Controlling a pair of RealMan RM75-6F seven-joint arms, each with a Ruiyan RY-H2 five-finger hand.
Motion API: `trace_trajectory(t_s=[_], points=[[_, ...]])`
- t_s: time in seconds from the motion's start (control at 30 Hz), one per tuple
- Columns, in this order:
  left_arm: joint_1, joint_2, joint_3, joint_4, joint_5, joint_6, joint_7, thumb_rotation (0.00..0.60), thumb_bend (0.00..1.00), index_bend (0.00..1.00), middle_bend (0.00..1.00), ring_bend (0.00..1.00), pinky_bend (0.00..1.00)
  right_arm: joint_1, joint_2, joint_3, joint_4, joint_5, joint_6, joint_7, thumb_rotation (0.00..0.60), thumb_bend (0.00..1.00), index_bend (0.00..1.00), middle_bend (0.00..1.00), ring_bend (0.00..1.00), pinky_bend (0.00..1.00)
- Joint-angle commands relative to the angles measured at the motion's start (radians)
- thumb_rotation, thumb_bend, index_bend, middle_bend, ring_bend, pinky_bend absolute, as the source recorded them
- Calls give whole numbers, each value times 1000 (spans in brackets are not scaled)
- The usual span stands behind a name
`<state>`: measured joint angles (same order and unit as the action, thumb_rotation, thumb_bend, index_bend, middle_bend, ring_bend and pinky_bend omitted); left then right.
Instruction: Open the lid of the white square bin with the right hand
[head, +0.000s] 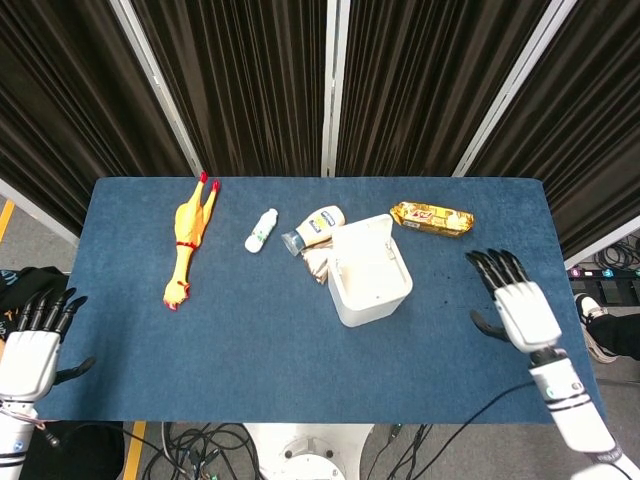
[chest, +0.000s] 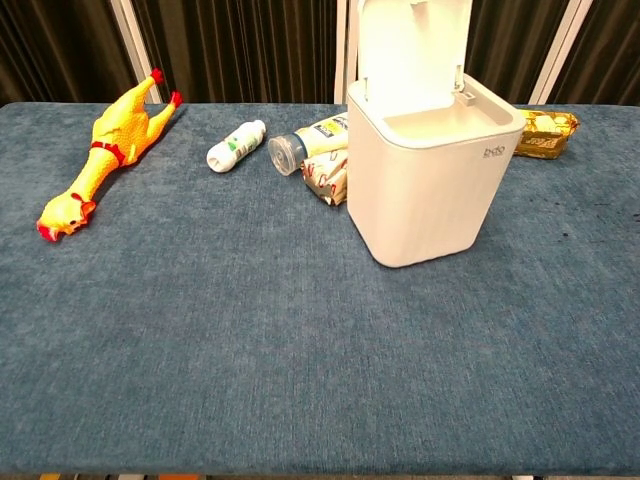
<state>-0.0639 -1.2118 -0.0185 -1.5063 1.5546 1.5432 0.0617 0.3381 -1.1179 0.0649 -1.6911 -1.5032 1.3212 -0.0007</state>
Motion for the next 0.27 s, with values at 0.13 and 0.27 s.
trace_trajectory(t_s=[0.13, 0.27], points=[[3, -2, -2, -2, -5, 2, 4, 600, 0, 149, 81, 0, 3, -130, -22, -92, 51, -49, 126, 58, 600, 217, 0, 71, 0, 0], [4, -8, -3, -1, -4, 6, 8, 600, 0, 149, 80, 0, 3, -164, -22, -104, 51, -81, 173, 73, 600, 217, 0, 71, 0, 0]])
